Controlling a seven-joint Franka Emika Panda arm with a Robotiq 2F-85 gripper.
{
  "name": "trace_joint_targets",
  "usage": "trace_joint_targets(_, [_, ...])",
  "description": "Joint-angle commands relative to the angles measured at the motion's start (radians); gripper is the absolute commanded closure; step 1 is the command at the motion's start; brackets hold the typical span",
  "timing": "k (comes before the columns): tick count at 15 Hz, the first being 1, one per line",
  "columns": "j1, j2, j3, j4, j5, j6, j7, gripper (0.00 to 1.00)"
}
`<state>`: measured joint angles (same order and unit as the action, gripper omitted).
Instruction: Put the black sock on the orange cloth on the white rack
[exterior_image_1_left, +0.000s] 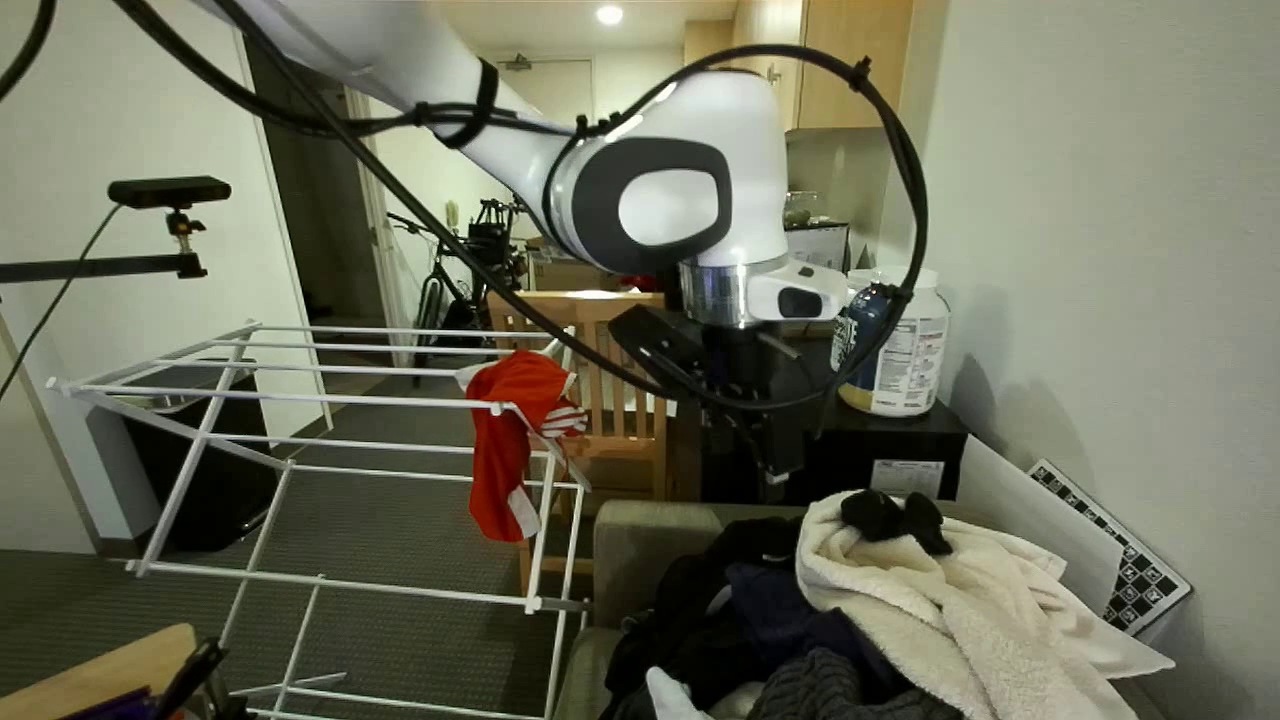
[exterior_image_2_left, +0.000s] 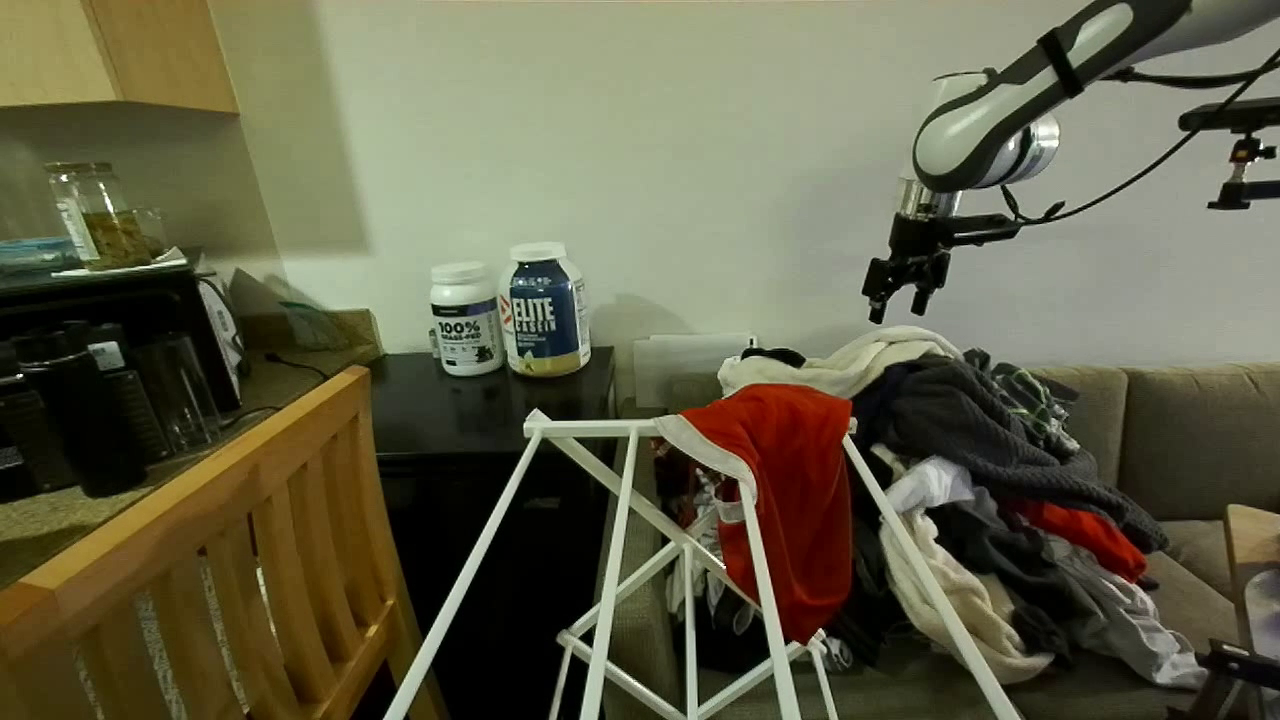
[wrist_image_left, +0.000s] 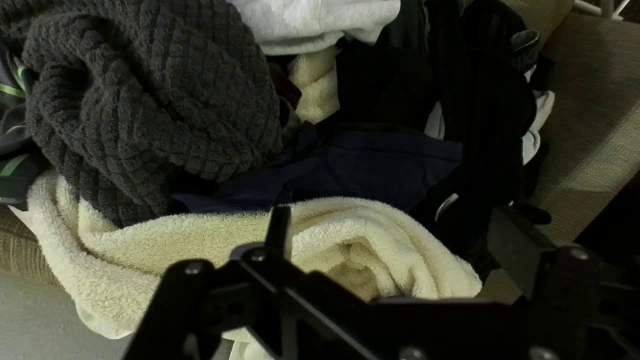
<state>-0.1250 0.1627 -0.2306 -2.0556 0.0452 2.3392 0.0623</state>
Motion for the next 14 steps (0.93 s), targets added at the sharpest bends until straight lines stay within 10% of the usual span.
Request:
trace_joint_targets(1, [-0.023, 0.092, 0.005, 0.071, -0.056, 0.040, 0.049, 0.00])
trace_joint_targets(14, [-0.032, 0.361, -0.020, 0.296, -0.167, 0.126, 0.076, 0.00])
